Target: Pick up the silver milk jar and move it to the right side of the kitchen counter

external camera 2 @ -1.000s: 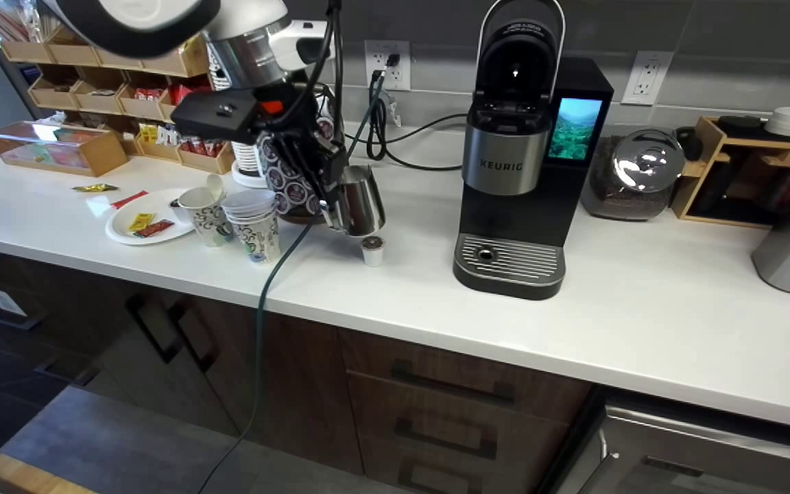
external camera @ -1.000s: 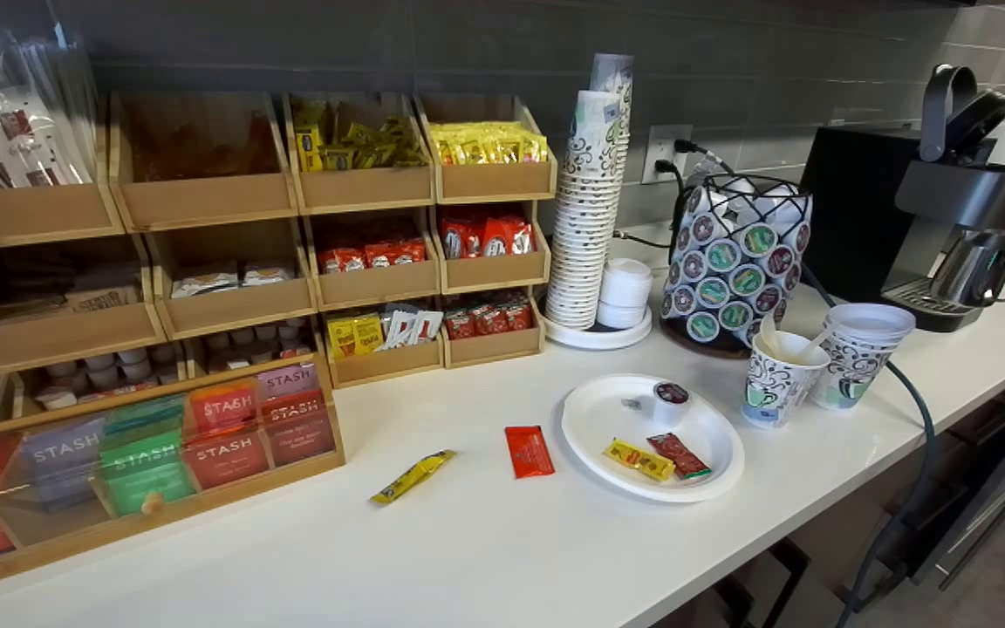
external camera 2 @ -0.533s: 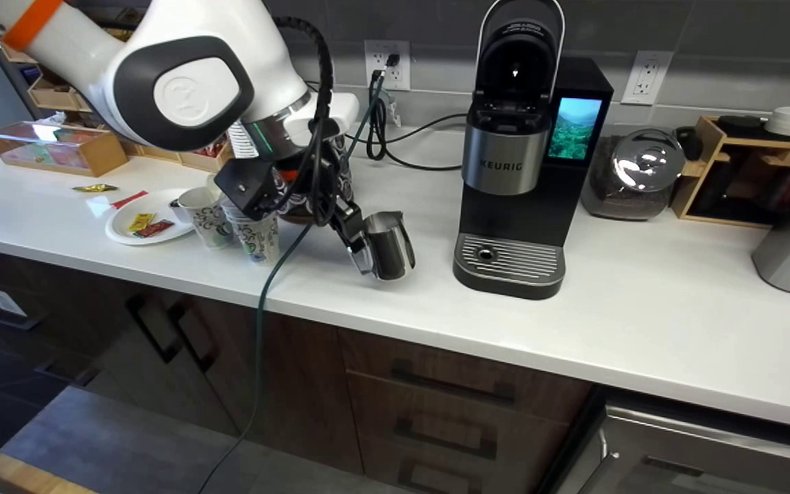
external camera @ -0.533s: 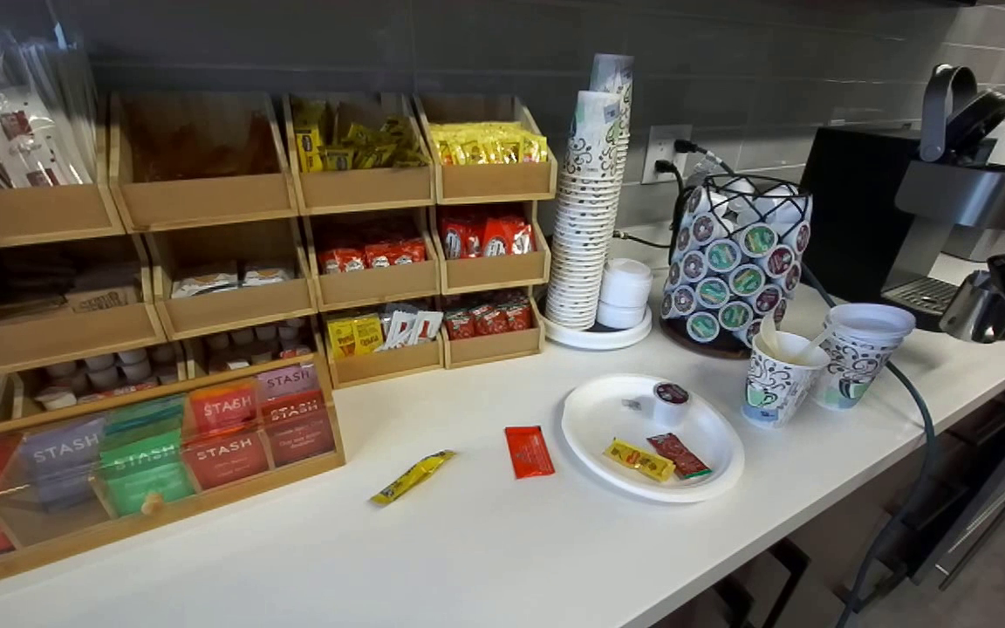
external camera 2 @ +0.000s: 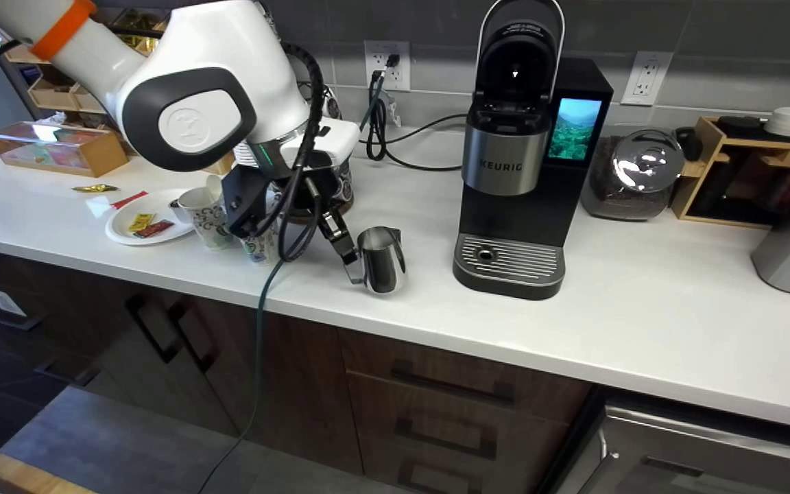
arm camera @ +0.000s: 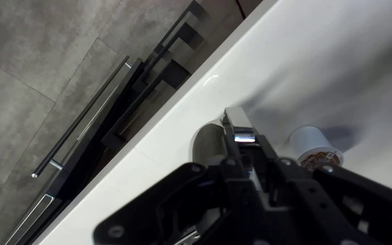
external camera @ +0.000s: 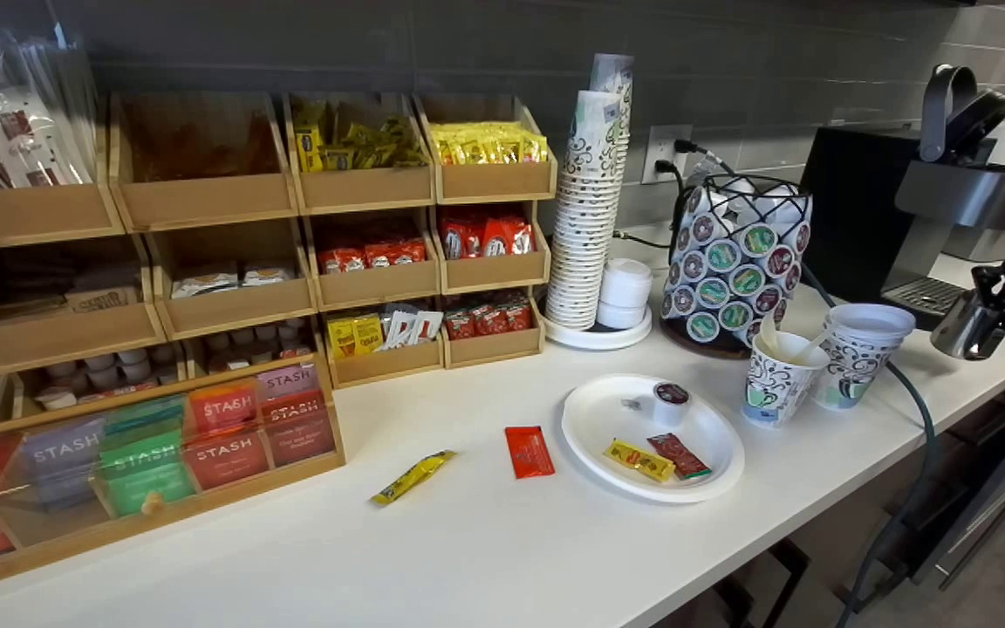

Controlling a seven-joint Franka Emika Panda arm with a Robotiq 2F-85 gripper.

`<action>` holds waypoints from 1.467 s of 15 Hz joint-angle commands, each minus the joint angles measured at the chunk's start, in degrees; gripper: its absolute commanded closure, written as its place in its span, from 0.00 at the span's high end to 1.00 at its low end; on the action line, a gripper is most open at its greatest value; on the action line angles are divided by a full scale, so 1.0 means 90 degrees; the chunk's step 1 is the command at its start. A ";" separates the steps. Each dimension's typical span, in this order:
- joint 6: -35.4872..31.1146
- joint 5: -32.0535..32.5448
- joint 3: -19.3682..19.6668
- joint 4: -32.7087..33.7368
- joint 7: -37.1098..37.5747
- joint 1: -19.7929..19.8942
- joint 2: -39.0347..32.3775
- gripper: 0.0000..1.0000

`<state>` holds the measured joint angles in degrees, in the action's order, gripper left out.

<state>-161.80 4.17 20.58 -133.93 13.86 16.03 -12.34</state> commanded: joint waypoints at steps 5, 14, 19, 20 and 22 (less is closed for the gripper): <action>0.0252 -0.1191 -0.0206 0.0220 -0.0420 0.0291 -0.0186 0.04; 0.0410 -0.1000 -0.0102 0.0470 -0.0316 0.0186 -0.0541 0.43; 0.0851 -0.0722 0.0016 0.0401 -0.0527 0.0138 0.0531 0.80; 0.1086 -0.0663 -0.0020 0.0323 -0.0761 0.0170 0.0875 0.87; 0.1829 -0.0543 -0.0125 0.0138 -0.1564 0.0244 0.1573 1.00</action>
<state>-153.21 -2.89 19.95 -128.73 6.78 17.71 -8.32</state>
